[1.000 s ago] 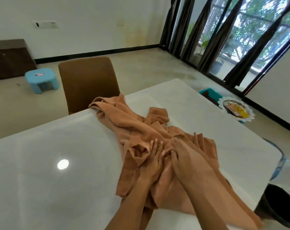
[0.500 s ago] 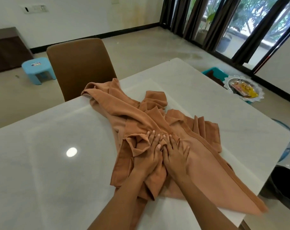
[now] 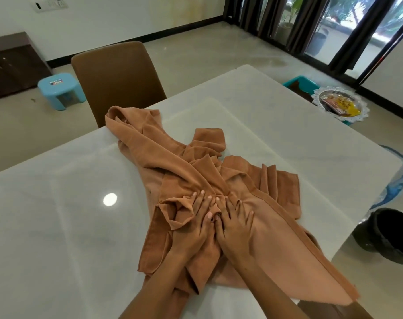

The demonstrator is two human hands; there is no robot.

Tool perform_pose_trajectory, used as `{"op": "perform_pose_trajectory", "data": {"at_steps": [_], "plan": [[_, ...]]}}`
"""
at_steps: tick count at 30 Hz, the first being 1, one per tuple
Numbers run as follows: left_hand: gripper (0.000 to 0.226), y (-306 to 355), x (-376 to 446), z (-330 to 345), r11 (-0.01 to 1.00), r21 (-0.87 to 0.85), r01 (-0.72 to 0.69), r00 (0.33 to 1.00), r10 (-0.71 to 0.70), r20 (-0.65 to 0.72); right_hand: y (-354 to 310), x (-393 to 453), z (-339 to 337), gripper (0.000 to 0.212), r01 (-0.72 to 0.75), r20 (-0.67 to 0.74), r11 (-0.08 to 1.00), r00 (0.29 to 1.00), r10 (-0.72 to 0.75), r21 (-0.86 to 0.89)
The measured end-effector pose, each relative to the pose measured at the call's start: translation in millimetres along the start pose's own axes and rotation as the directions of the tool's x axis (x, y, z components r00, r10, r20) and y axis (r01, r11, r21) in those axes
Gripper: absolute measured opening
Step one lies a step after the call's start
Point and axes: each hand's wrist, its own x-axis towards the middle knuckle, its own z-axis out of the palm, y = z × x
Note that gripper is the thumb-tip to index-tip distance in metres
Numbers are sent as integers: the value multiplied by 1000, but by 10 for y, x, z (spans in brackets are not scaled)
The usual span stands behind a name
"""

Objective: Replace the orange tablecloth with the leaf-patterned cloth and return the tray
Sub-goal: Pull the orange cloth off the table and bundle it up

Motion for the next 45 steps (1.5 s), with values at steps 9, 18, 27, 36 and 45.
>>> {"op": "perform_pose_trajectory", "data": {"at_steps": [9,18,27,36,45], "plan": [[51,-39,-498,-202,994,105,29,996,-38,77,-228,-444,21,52,13,100,1000,995,-11,-28],[61,82,-120,-565,962,226,155,985,-133,-111,-341,-348,-327,54,87,39,989,995,-92,116],[66,-205,-189,-571,900,255,355,935,-345,-82,-1075,615,-589,51,390,-108,863,920,-376,320],[93,-238,-226,-495,843,172,509,860,-491,-141,-2044,1806,66,94,429,468,903,805,-366,-31],[105,-328,-214,-445,815,167,555,831,-537,-145,-1960,1978,642,70,729,553,671,618,-559,-135]]}}
